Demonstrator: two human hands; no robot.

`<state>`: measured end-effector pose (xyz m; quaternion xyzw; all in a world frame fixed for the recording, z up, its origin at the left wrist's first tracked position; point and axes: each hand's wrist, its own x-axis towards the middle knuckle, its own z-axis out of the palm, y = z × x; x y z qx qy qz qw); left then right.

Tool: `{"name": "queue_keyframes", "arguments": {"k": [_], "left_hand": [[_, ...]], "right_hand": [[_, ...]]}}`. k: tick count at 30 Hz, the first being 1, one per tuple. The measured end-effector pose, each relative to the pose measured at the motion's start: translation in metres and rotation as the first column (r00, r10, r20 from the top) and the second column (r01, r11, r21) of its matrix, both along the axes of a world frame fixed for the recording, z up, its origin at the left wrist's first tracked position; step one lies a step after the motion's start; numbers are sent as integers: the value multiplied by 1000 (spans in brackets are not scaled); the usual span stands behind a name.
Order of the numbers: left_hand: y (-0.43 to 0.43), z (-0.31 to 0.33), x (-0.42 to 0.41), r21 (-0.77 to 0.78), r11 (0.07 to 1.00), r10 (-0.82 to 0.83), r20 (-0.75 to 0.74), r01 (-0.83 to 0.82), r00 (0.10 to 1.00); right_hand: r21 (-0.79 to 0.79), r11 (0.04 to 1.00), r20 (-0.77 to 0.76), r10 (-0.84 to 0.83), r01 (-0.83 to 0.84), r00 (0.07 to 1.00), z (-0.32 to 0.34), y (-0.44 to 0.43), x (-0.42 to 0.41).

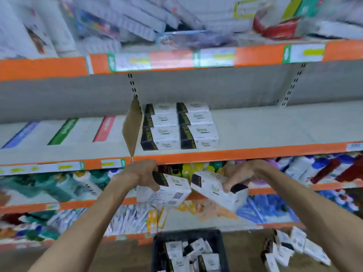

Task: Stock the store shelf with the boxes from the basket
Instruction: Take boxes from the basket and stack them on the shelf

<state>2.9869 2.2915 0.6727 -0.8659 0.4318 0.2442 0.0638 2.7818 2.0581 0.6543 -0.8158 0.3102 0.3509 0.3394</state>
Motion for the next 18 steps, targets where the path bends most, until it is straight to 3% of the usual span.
{"name": "queue_keyframes", "arguments": {"k": [10,18], "left_hand": [[-19,104,38,-333,943,47,176,15,983],[-45,64,52,-691,723,293,292,-11,910]], "right_hand": [[-10,991,260,-129,137,957,111,-35,23],[-34,957,607,-209,288,767,93,-50,69]]}}
